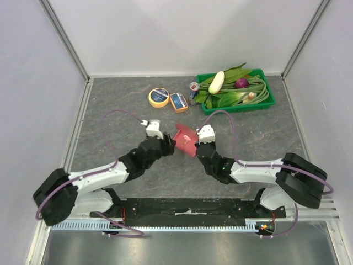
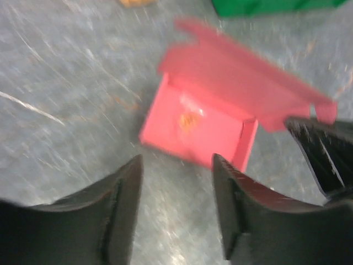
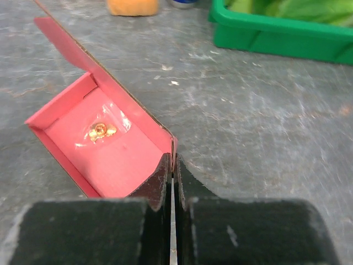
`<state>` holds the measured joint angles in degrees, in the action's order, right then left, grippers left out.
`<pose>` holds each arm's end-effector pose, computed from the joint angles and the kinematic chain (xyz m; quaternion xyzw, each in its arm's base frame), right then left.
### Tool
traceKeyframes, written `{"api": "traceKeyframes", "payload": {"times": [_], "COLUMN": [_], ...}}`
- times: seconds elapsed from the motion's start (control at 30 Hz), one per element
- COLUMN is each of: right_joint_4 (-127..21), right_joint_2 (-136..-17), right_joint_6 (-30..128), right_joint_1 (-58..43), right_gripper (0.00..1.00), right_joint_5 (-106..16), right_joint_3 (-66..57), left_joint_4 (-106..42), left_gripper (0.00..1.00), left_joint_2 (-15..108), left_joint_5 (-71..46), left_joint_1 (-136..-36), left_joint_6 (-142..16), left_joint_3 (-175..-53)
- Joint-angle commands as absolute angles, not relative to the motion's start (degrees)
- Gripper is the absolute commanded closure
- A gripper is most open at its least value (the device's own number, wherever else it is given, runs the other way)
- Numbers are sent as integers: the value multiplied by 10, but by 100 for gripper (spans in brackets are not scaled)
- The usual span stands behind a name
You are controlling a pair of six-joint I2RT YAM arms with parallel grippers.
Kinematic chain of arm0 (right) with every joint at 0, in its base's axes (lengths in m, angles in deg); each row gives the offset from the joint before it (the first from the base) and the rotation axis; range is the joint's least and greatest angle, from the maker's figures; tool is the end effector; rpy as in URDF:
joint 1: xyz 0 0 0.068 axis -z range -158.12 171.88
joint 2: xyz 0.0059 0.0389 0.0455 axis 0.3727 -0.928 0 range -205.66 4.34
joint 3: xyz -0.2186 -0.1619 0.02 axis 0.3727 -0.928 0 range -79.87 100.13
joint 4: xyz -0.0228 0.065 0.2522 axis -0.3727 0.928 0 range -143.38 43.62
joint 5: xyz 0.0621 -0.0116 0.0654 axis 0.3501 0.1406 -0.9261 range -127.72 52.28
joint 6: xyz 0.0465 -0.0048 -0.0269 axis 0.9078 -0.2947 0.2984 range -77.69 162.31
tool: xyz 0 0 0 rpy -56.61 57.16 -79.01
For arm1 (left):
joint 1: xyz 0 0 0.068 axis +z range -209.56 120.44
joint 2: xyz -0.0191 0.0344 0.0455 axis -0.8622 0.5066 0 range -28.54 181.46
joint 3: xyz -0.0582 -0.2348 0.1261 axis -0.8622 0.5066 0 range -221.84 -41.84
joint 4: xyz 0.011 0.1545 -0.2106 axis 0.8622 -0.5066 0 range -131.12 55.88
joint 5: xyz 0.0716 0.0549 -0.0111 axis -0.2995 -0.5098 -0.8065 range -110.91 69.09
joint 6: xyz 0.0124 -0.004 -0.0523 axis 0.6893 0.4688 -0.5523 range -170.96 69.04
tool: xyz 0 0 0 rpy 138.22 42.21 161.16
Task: Fold the paper box
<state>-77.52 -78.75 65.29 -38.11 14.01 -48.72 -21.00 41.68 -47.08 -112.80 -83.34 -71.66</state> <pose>0.1600 0.2212 0.1748 -0.0308 0.8021 0.0281 0.5957 0.1623 -0.1911 0.2003 0.0346 0.8393 -0.2027 0.5033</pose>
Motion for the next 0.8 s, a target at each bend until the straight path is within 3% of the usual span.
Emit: {"api": "traceKeyframes", "payload": {"times": [0.0, 0.13, 0.27, 0.47, 0.67, 0.77], "right_joint_4": [-841, -812, -791, -754, -749, -751], "right_joint_2": [-726, -713, -750, -817, -835, -835], "right_joint_6": [530, 494, 483, 456, 459, 462], "right_joint_1": [-333, -274, -202, -164, -155, -156], "right_gripper": [100, 100, 100, 100, 100, 100], "right_joint_5": [-78, -224, -359, -468, -477, -474], "right_joint_3": [-507, -497, -473, -425, -416, -416], "left_joint_4": [-112, -57, -19, 3, 37, 37], "left_gripper": [32, 30, 32, 29, 38, 52], "left_joint_2": [358, 378, 411, 505, 540, 554], "left_joint_5": [-306, -180, -103, 52, 116, 127], "left_joint_1": [-1015, -906, -878, -798, -783, -784], "left_joint_6": [-774, -761, -720, -710, -701, -697], "left_joint_3": [-674, -663, -668, -714, -729, -733]}}
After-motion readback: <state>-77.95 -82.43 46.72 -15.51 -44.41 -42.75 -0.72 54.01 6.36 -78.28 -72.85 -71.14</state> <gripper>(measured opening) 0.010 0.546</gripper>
